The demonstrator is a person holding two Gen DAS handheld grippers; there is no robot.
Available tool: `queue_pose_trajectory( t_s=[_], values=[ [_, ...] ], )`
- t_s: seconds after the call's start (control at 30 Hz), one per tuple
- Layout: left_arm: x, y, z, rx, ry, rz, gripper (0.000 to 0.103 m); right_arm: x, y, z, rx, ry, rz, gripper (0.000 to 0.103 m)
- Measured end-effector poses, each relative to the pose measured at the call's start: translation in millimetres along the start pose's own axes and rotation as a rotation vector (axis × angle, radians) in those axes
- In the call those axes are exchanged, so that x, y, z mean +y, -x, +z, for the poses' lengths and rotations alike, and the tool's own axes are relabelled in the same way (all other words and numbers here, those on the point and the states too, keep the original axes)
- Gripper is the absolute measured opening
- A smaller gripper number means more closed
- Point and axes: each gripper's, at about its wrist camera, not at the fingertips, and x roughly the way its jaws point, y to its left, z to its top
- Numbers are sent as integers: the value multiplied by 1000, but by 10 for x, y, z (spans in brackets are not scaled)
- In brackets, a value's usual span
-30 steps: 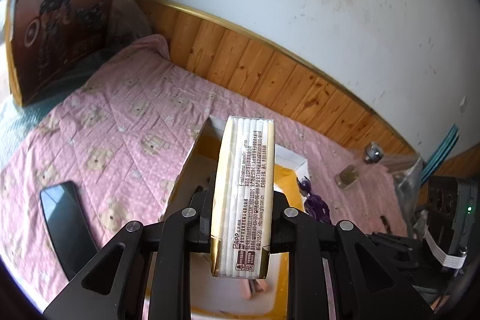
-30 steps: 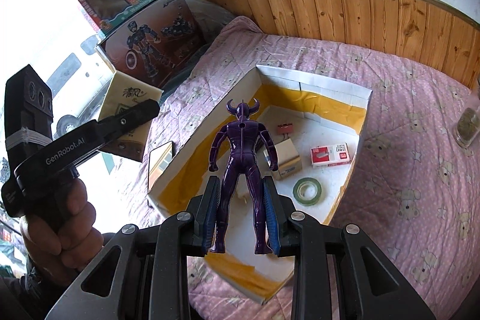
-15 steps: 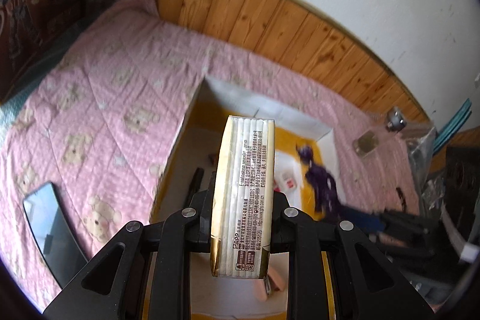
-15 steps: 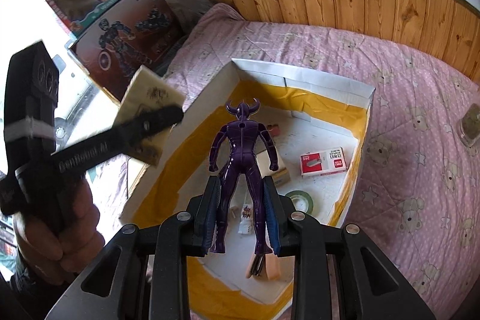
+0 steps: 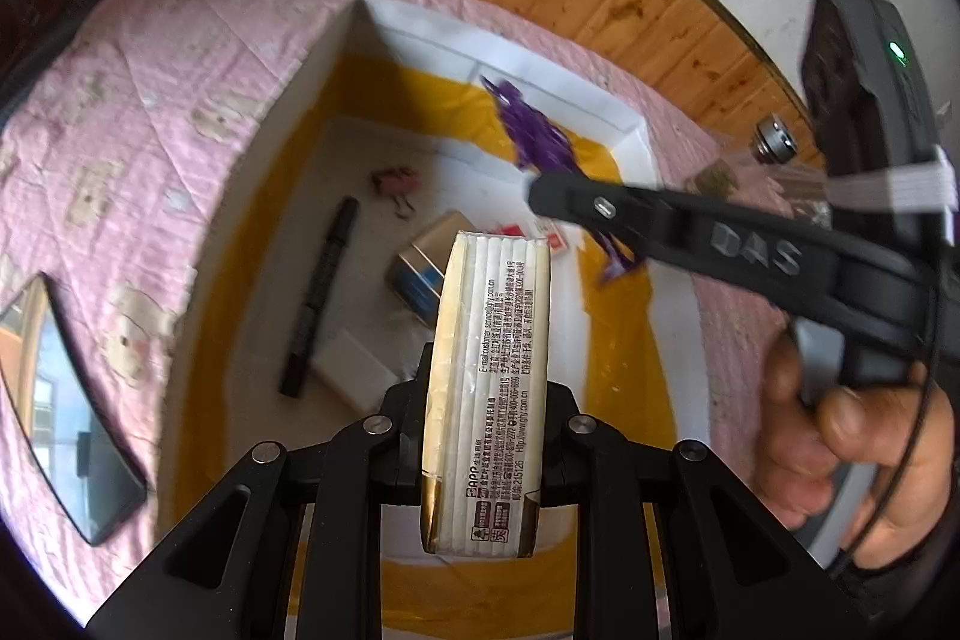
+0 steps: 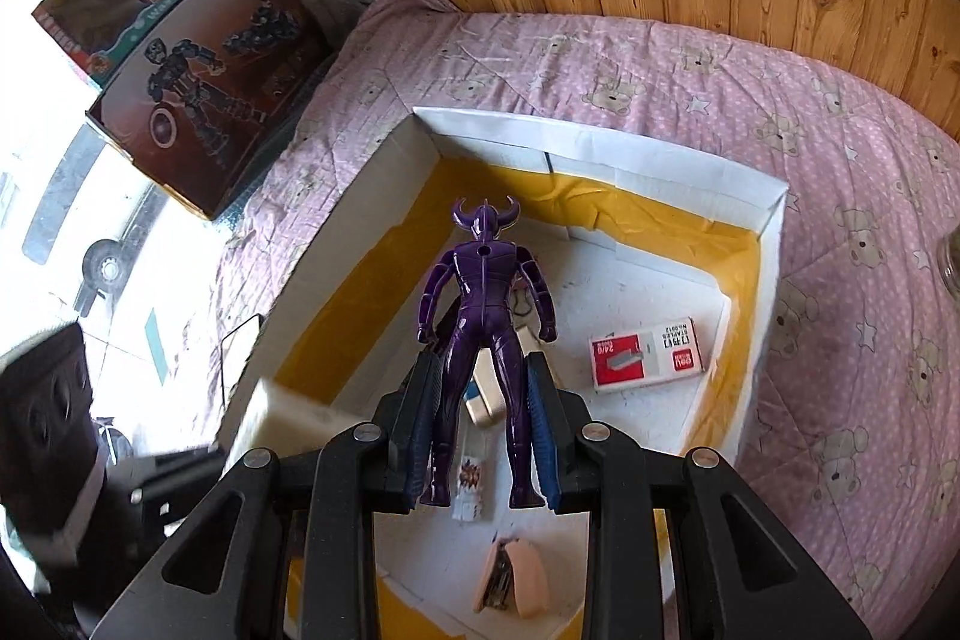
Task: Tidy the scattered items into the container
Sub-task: 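Open the left tool to drop the tissue pack while the right tool releases the figure inside, then withdraw both open tools up and away from the white box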
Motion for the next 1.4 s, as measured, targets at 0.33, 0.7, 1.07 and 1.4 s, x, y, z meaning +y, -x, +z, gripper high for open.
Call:
queue_pose_trajectory(
  t_s=[0.33,0.7,1.07,1.4],
  values=[
    [-141,-244,-14,98,79,-45,24,-116,-229,175,53,32,-37,30],
    [-10,-332,13,94,191,-9,46,-143,-475,317,93,45,-53,31],
    [-31,-66,-2,7,145,47,47,-248,-444,238,100,-5,-16,48],
    [-339,106,-138,-60,-3,152,48,-215,-233,100,108,29,-25,50]
  ],
)
